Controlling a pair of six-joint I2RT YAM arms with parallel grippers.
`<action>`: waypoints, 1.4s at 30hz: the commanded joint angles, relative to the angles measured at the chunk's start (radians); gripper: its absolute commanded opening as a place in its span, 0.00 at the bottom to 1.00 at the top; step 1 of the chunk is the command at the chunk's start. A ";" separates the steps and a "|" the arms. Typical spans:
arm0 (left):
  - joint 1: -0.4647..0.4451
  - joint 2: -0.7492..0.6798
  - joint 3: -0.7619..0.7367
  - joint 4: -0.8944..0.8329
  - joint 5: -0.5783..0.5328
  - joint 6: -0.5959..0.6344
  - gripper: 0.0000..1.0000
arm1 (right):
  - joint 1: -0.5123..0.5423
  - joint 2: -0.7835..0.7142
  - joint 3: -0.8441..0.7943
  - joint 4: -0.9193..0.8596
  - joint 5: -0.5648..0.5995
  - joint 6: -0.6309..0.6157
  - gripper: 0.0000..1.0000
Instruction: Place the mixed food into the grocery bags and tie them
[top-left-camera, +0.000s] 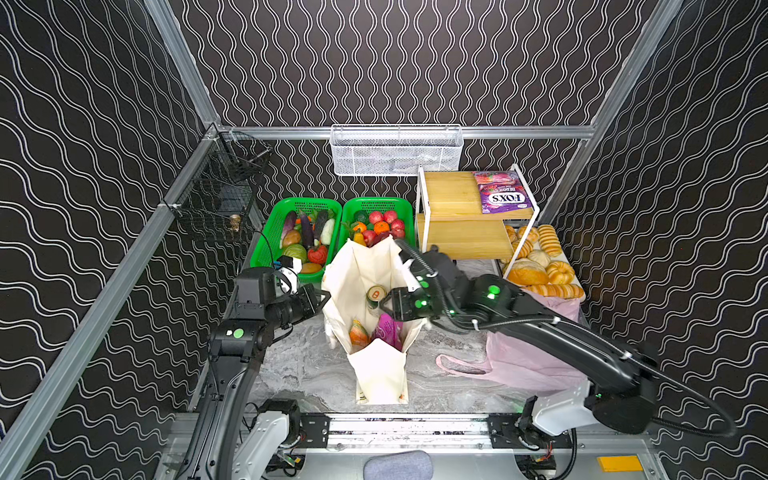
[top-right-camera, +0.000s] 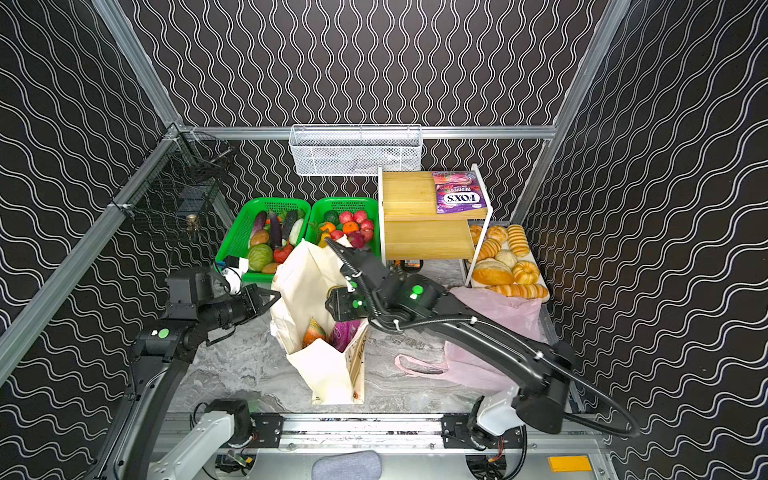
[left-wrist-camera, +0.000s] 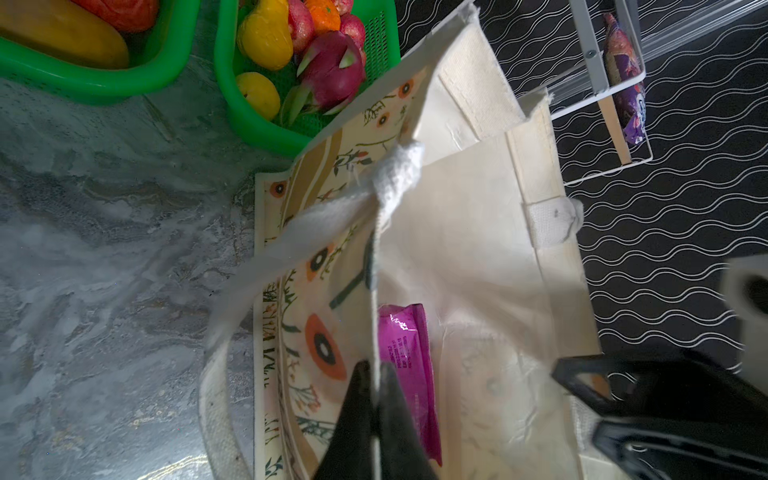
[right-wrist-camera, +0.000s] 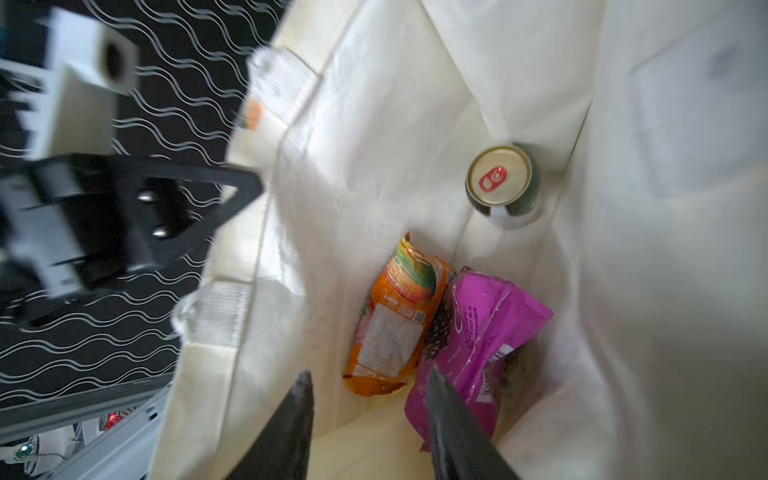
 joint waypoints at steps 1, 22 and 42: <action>0.001 0.003 0.013 0.033 0.002 0.013 0.07 | -0.003 -0.090 -0.057 0.110 0.132 -0.044 0.53; 0.001 -0.014 0.020 0.030 0.002 0.023 0.03 | -0.299 -0.005 -0.182 0.091 -0.327 0.063 0.21; 0.001 0.003 0.206 -0.186 -0.333 0.087 0.00 | -0.226 0.007 -0.144 0.263 -0.481 -0.032 0.00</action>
